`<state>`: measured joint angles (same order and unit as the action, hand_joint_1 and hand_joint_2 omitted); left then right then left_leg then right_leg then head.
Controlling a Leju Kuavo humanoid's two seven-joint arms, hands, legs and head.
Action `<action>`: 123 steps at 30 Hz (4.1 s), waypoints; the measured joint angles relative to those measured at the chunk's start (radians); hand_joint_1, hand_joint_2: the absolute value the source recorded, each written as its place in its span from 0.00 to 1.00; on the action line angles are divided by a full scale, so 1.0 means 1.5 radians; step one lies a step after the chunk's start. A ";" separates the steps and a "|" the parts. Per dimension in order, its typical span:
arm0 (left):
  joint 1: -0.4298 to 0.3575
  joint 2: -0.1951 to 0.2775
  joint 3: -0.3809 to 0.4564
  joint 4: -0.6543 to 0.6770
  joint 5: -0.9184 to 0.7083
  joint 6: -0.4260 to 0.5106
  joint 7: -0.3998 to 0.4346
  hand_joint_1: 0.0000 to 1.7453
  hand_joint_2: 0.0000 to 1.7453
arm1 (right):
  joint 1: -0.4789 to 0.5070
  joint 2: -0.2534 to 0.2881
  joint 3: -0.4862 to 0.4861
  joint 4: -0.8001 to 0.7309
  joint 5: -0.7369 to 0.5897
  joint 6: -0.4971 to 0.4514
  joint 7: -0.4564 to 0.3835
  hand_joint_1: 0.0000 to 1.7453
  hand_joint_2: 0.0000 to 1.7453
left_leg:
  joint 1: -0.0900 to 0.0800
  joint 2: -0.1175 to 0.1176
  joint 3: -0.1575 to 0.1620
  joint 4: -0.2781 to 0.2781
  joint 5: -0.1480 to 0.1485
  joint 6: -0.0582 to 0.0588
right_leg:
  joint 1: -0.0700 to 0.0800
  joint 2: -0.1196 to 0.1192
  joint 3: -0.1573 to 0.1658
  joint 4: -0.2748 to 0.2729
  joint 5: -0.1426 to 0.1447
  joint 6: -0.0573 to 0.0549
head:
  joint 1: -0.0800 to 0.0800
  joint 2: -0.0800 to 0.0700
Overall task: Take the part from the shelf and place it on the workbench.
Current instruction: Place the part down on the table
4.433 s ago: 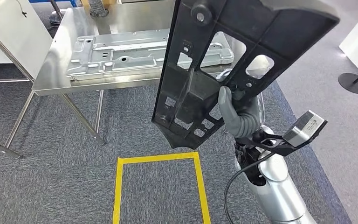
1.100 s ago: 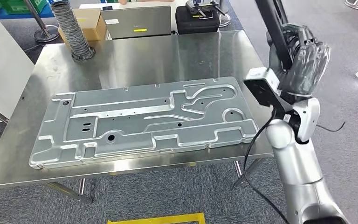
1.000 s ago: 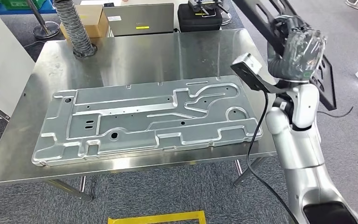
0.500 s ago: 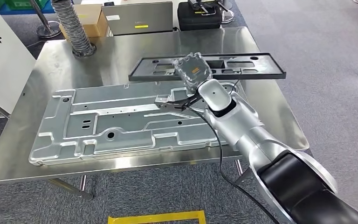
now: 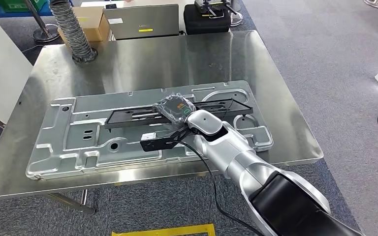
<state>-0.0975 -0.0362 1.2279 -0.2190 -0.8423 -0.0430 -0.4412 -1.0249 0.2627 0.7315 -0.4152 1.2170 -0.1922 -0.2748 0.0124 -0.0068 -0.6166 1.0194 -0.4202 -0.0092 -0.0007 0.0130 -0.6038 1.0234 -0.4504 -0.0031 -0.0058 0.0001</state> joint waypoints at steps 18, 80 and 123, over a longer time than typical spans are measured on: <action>-0.005 -0.006 -0.004 0.000 -0.011 0.004 0.000 0.00 0.00 | 0.030 0.009 0.002 -0.001 -0.135 0.033 -0.028 0.00 0.00 | 0.002 0.001 -0.008 0.028 -0.023 -0.013 | -0.001 -0.005 0.006 -0.014 0.012 -0.017 | 0.002 0.000; 0.025 -0.022 0.036 0.002 0.054 -0.008 -0.026 0.00 0.00 | 0.654 -0.129 -1.181 -0.134 -0.183 -0.338 -0.252 0.00 1.00 | -0.008 0.007 -0.018 0.040 -0.039 -0.002 | -0.006 -0.013 0.068 -0.039 -0.018 -0.009 | 0.008 0.000; 0.004 -0.010 0.002 0.002 -0.012 -0.010 0.018 0.00 0.00 | 0.634 -0.099 -1.219 0.135 0.081 -0.308 0.015 0.00 1.00 | -0.009 0.009 0.139 -0.029 -0.092 0.009 | 0.002 -0.017 -0.026 -0.014 0.047 0.001 | 0.003 0.000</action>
<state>-0.0914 -0.0511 1.2305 -0.2163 -0.8606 -0.0581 -0.4138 -0.0737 0.1137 -1.0976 -0.2128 1.3390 -0.6540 -0.2520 -0.0009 0.0061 -0.4085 0.9758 -0.5575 0.0037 0.0019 -0.0122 -0.6421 1.0021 -0.3798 -0.0009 -0.0006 0.0002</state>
